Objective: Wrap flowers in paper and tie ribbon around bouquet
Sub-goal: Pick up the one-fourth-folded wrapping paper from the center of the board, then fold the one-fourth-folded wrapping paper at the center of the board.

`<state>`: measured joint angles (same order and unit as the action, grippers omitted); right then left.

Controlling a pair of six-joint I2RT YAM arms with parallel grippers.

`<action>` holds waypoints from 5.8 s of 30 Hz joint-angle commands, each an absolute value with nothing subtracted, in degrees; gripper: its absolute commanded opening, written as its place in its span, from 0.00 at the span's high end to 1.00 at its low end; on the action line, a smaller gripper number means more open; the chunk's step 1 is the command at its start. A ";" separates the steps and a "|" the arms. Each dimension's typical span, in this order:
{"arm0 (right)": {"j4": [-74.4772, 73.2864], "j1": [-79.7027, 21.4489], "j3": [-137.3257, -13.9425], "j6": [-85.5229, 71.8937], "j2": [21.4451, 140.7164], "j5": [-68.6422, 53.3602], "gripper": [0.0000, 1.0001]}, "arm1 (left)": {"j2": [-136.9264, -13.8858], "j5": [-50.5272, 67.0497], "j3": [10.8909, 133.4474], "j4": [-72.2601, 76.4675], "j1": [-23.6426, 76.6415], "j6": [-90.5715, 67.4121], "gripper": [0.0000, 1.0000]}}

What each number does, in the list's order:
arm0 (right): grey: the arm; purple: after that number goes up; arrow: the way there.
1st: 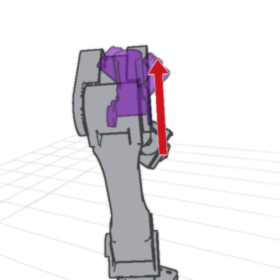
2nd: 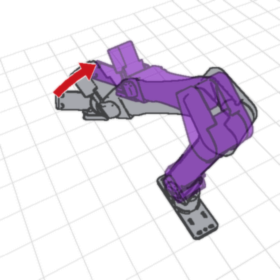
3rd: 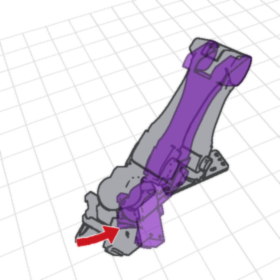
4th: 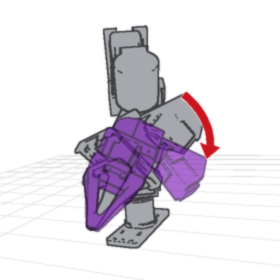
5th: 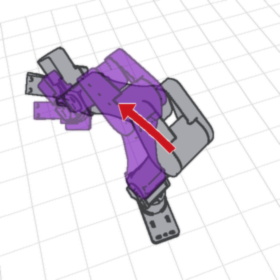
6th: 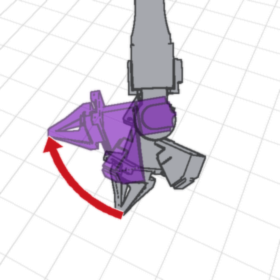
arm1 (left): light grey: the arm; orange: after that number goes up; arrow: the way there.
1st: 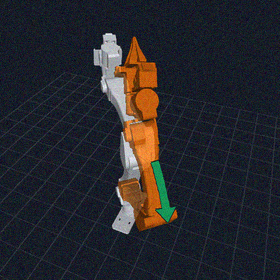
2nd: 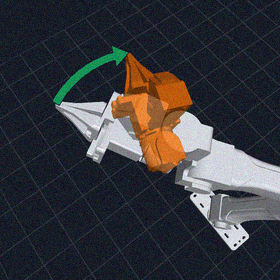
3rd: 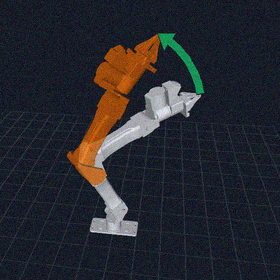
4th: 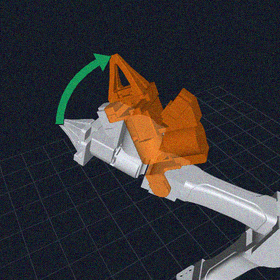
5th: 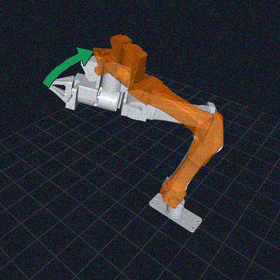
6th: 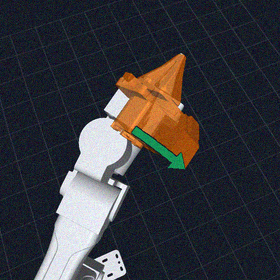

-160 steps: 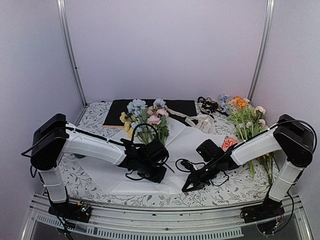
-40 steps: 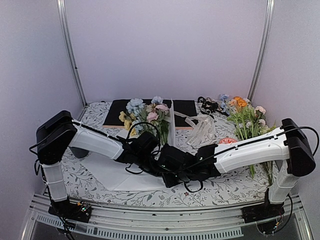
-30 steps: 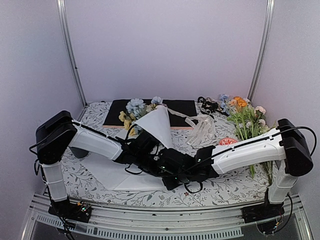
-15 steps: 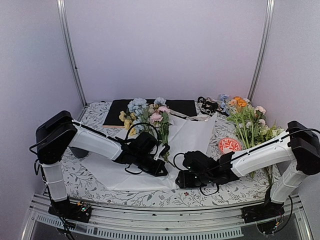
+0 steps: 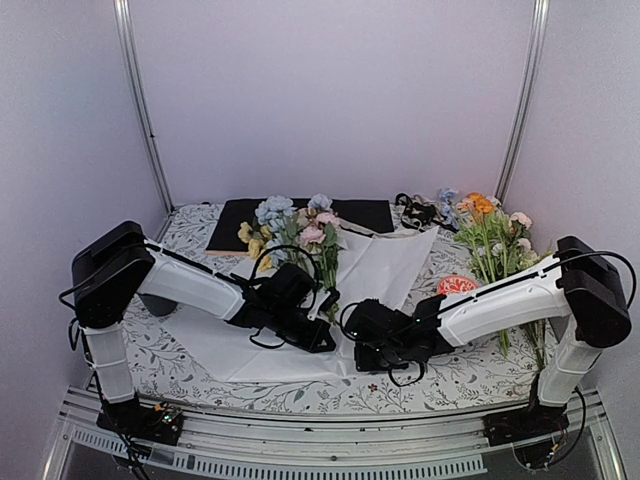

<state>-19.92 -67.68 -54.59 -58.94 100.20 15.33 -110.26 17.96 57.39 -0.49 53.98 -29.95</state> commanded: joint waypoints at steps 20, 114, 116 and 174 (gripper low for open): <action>-35.15 -78.84 -80.78 -25.26 117.21 25.36 1.00 | -115.62 14.87 55.62 -7.38 51.38 -29.07 1.00; -49.86 -79.27 -99.75 -1.66 127.40 35.47 1.00 | -103.62 18.19 39.05 -4.33 40.14 -28.76 0.75; -49.99 -78.88 -99.84 -1.66 127.72 35.37 1.00 | -103.69 18.32 38.94 -4.26 40.16 -28.81 0.75; -50.55 -77.61 -93.52 0.70 133.09 22.01 1.00 | -83.52 32.05 41.16 10.00 30.80 -34.07 0.76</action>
<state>-47.92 -77.95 -96.73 1.26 129.32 28.49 -83.05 31.51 38.22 7.81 30.50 -35.42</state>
